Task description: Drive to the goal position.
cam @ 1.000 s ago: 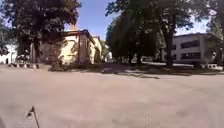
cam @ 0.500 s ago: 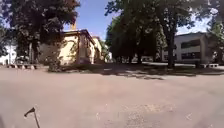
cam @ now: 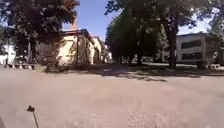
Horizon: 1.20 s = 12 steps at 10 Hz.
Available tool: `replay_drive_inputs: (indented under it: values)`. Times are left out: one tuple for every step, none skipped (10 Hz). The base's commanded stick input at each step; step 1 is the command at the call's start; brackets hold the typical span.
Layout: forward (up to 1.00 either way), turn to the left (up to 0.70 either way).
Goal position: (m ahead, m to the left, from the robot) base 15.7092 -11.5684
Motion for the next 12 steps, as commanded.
replay_drive_inputs:
  values:
    - [0.70,0.00]
    - [0.70,0.00]
    - [0.70,0.00]
    - [0.70,0.00]
    - [0.70,0.00]
    - [0.70,0.00]
    - [0.70,0.00]
    - [0.70,0.00]
    - [0.70,0.00]
    - [0.70,0.00]
    - [0.70,0.00]
    - [0.70,0.00]
